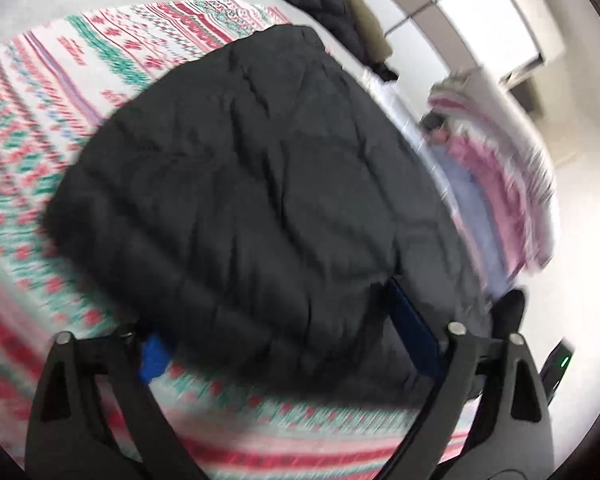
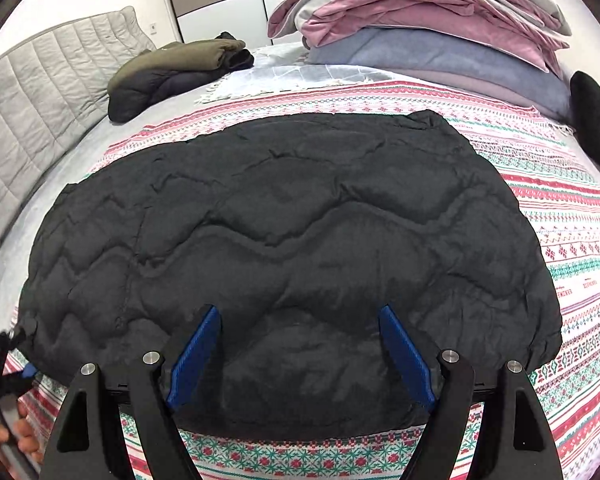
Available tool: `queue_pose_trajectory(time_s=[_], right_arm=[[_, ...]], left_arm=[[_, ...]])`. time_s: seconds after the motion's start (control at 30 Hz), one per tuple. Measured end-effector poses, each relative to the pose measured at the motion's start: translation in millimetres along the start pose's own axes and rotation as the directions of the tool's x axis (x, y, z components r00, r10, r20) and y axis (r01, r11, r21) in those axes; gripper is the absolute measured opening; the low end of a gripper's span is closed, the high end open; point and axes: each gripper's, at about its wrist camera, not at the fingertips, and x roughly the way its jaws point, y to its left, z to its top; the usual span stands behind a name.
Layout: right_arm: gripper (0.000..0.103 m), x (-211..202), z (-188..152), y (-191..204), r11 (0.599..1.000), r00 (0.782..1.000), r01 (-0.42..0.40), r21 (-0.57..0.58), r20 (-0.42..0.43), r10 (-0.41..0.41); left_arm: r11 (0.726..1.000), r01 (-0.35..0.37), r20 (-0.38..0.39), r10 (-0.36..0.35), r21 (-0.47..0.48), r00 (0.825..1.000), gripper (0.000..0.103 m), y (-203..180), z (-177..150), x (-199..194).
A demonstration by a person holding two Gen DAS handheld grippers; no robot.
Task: Fold large clothes
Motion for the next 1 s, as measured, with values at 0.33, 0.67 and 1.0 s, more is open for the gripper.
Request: queue_pose_trajectory(time_s=[0.33,0.67,1.0], right_arm=[[0.083,-5,3,-7,0.999,0.997,-0.003,0.032,0.080,0.000],[0.056,-41,4,37,0.985,0.956,-0.148,-0.085,0.243,0.165],[0.026,-14,-14,152,0.798,0.818,-0.562,-0.217,-0.004,0.576]], left_arm=[[0.969,0.176,0.151,-0.150,-0.174,0.977,0.027,15,25,21],[0.978,0.010,0.371,-0.089,0.210,0.924,0.016,-52,33,-64],[0.911,0.007,0.455,-0.214,0.413,0.865,0.016,-81,40,-130]])
